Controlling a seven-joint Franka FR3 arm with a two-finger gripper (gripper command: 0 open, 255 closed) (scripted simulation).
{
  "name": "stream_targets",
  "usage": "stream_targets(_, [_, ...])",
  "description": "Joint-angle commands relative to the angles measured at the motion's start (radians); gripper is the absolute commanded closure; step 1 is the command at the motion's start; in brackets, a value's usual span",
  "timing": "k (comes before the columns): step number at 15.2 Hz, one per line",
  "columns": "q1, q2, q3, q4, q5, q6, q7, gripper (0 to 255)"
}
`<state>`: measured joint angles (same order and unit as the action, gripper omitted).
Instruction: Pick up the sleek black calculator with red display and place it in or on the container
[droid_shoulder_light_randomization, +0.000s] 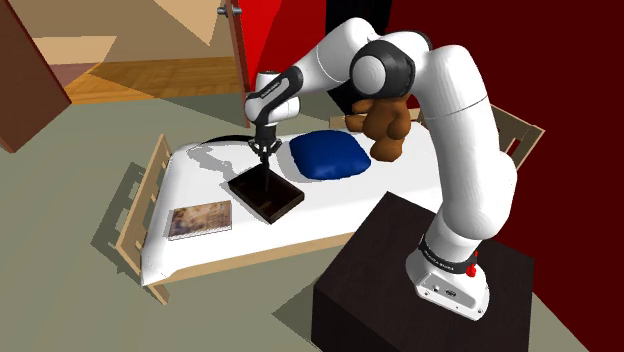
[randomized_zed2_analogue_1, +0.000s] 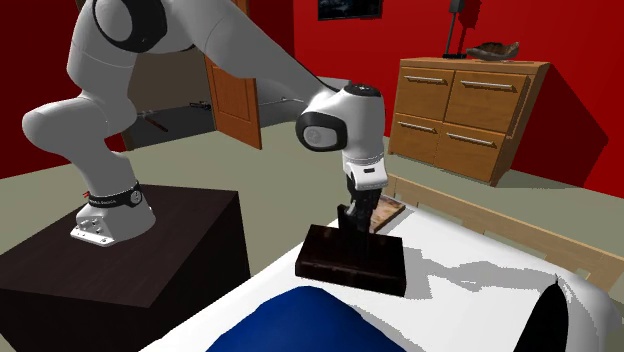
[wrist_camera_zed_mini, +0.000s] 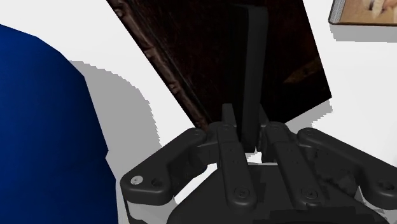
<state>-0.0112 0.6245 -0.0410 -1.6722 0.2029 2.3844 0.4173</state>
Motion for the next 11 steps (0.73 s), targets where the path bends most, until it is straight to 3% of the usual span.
stream_targets(1, [0.0, 0.003, 0.0, -0.003, 0.0, 0.0, 0.0, 255])
stream_targets(2, [0.0, 0.003, 0.0, -0.003, 0.0, 0.0, -0.001, 255])
stream_targets(3, [0.0, 0.004, 0.0, -0.003, 0.0, 0.001, -0.001, 0])
stream_targets(8, [0.0, 0.003, 0.0, -0.003, 0.0, 0.0, -0.001, 0])
stream_targets(11, [-0.002, -0.067, -0.008, -0.011, -0.009, -0.063, 0.005, 0])
